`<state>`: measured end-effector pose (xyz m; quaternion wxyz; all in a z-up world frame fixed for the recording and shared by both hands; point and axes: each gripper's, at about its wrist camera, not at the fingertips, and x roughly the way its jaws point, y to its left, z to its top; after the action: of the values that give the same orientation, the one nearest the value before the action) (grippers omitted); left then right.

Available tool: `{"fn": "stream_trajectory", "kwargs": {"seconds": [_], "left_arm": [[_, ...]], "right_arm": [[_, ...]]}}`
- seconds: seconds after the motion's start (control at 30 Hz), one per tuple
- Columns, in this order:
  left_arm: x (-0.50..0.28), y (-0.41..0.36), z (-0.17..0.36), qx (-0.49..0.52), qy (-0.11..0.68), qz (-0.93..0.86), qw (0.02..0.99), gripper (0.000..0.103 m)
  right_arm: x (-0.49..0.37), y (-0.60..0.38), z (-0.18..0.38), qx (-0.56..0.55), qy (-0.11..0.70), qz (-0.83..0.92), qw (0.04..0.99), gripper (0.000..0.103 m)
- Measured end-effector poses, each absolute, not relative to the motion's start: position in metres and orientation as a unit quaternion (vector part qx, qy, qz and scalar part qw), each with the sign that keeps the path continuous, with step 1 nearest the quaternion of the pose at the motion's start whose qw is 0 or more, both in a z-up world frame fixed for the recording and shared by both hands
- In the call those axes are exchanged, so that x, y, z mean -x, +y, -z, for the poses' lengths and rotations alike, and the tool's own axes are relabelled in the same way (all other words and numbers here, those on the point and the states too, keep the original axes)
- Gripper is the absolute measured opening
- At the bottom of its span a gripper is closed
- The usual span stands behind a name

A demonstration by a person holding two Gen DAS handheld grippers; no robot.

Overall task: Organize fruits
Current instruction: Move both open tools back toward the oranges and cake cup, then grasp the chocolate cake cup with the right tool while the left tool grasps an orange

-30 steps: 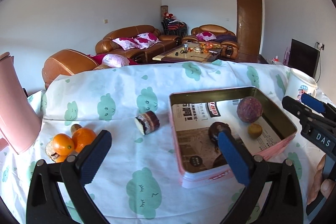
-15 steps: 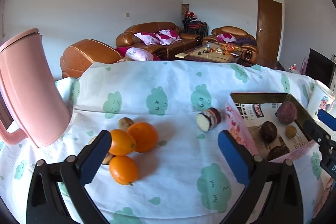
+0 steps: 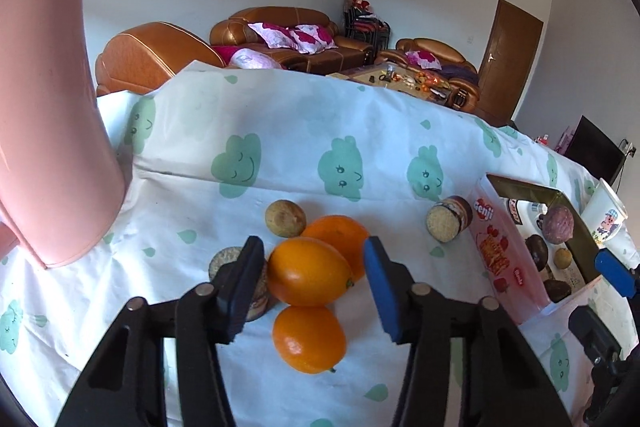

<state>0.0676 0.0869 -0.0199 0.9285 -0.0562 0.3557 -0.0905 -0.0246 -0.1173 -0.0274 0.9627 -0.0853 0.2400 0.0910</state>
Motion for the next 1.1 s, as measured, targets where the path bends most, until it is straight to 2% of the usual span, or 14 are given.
{"fn": "stream_trajectory", "kwargs": {"seconds": [0.27,0.47,0.63,0.87,0.9,0.97,1.07,1.1], "left_arm": [[-0.064,0.091,0.018,0.064,0.349,0.084,0.931,0.042],[-0.046,0.096,-0.005,0.071,0.293,0.069,0.951,0.042],[-0.040,0.101,-0.018,0.064,0.264,0.056,0.961,0.042],[-0.040,0.119,-0.026,0.086,0.255,0.032,0.962,0.042],[-0.040,0.122,-0.026,0.090,0.255,0.028,0.962,0.042],[-0.041,0.127,-0.028,0.095,0.254,0.021,0.962,0.042],[-0.040,0.132,-0.031,0.100,0.247,0.013,0.964,0.042],[-0.039,0.134,-0.032,0.101,0.244,0.011,0.964,0.042]], "right_arm": [[0.017,-0.111,0.028,0.085,0.248,-0.094,0.960,0.073],[-0.009,-0.120,0.018,0.044,0.261,-0.084,0.961,0.073],[-0.063,-0.108,0.015,0.039,0.313,-0.107,0.943,0.073],[-0.127,-0.073,0.031,0.114,0.389,-0.136,0.904,0.073],[-0.133,-0.068,0.036,0.129,0.402,-0.137,0.896,0.072],[-0.141,-0.058,0.046,0.165,0.426,-0.131,0.880,0.057],[-0.147,-0.049,0.059,0.217,0.447,-0.117,0.860,0.045],[-0.147,-0.046,0.061,0.227,0.451,-0.114,0.856,0.044]]}}
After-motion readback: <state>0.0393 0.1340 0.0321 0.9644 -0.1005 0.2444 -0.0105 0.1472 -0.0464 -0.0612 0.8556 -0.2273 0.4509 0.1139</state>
